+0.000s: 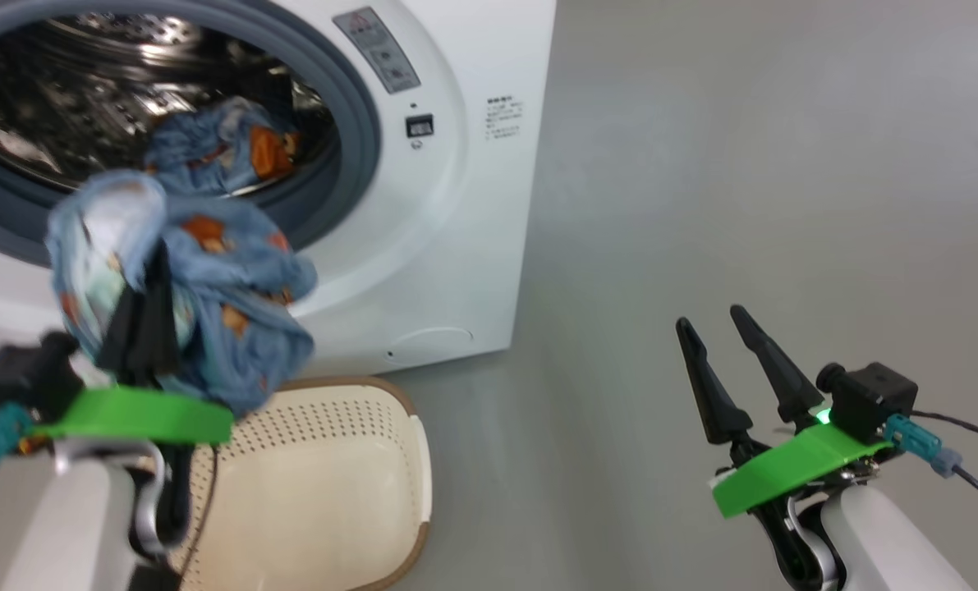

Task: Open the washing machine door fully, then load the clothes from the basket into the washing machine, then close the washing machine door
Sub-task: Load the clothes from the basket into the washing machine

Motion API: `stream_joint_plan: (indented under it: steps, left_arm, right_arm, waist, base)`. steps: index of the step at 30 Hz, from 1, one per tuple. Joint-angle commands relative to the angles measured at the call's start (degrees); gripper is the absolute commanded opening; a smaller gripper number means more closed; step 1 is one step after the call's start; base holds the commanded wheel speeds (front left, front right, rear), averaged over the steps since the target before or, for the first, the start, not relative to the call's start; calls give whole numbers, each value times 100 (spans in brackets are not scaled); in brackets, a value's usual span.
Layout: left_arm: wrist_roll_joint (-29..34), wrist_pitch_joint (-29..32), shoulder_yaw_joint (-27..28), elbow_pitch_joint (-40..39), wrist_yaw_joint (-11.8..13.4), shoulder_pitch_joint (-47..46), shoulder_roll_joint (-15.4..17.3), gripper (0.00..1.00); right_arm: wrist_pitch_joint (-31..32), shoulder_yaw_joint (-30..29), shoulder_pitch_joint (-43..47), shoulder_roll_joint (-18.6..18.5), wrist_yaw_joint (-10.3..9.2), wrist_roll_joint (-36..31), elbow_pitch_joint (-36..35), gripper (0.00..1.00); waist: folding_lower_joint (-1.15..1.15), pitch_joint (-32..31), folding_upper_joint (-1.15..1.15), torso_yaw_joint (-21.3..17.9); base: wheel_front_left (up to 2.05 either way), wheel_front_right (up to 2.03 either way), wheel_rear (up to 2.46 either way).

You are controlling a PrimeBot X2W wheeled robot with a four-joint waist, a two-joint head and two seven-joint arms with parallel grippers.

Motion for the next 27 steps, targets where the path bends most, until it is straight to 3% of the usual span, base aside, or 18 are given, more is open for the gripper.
stream_joint_plan:
  steps: [1, 19, 27]
  left_arm:
    - [68, -35, 216, 13, -30, -411, 206, 0]
    - [353, -33, 255, 3028, -284, -3787, 913, 0]
    - [541, 51, 96, 3892, -245, -4967, 1107, 0]
  right_arm:
    - [-46, 126, -215, 0, 26, -5, -182, 100]
    - [-46, 53, -686, 440, 26, -143, -505, 100]
    - [-46, 115, -789, 583, 26, -139, -589, 100]
  waist:
    - [0, 286, 0, -221]
    - [0, 2156, 0, -942]
    - [0, 2745, 0, -1215]
  base:
    - [0, 0, 0]
    - [0, 0, 0]
    - [0, 0, 0]
